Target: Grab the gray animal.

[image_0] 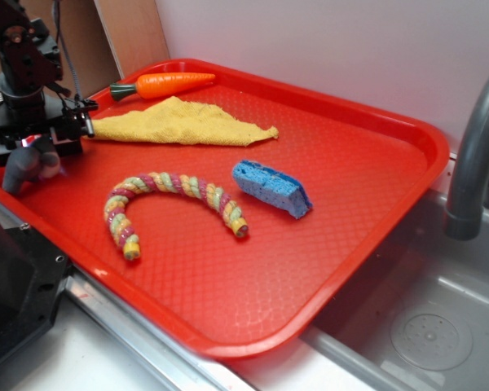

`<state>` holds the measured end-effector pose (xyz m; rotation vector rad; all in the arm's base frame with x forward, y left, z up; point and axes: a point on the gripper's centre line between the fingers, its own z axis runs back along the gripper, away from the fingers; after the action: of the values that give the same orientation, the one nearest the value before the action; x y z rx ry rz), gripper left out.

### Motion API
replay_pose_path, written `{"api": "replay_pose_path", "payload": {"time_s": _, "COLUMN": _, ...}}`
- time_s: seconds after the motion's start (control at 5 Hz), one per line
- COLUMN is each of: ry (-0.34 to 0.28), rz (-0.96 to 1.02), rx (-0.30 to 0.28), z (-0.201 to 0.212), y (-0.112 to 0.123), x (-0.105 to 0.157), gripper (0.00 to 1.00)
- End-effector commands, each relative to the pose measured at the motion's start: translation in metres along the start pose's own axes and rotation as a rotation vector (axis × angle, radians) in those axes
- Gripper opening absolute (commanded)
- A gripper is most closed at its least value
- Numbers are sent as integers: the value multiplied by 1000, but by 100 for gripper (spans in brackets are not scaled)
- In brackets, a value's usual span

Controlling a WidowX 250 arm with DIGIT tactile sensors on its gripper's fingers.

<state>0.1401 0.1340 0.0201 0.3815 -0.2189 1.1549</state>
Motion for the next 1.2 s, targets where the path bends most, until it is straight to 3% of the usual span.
{"api": "replay_pose_path", "payload": {"time_s": 0.0, "ry": 22, "rz": -13, "rx": -5, "z": 27, "y": 0, "x": 9, "gripper": 0}}
{"api": "replay_pose_path", "payload": {"time_s": 0.2, "ry": 131, "rz": -124, "rx": -43, "z": 71, "y": -31, "x": 18, "gripper": 0}}
{"api": "replay_pose_path", "payload": {"time_s": 0.4, "ry": 200, "rz": -344, "rx": -149, "z": 119, "y": -60, "x": 20, "gripper": 0}}
{"api": "replay_pose_path", "payload": {"time_s": 0.6, "ry": 297, "rz": -581, "rx": -328, "z": 168, "y": -77, "x": 12, "gripper": 0}}
{"api": "replay_pose_path", "payload": {"time_s": 0.8, "ry": 323, "rz": -817, "rx": -416, "z": 203, "y": -85, "x": 4, "gripper": 0}}
{"api": "replay_pose_path", "payload": {"time_s": 1.0, "ry": 293, "rz": -830, "rx": -467, "z": 226, "y": -82, "x": 2, "gripper": 0}}
